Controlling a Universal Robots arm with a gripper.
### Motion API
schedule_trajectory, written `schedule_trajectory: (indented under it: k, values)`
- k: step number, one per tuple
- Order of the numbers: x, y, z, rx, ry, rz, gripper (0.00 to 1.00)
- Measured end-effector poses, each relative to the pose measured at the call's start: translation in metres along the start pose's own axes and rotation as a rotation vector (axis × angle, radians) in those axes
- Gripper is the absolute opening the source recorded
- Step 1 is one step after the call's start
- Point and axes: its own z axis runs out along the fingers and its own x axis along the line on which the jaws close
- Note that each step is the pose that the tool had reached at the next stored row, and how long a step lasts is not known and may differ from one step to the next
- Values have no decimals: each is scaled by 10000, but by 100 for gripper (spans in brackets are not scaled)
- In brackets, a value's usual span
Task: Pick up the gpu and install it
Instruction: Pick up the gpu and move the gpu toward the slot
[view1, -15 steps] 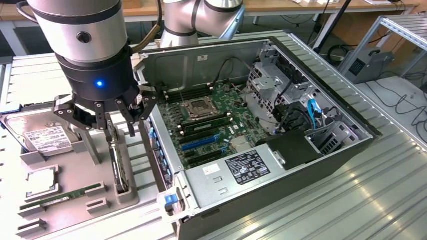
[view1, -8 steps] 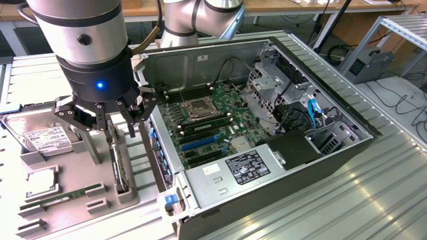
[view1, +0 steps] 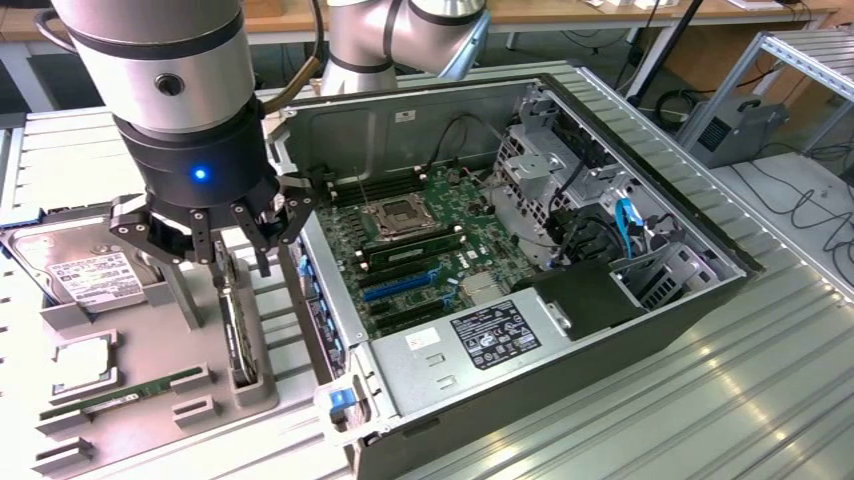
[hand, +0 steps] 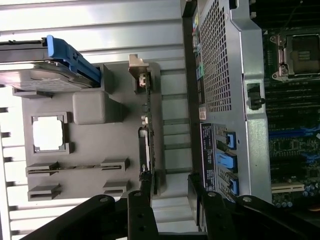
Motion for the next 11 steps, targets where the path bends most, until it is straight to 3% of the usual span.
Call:
schedule_trajectory:
  k: [11]
  values:
    - [8,-2,38,0,0,0,42]
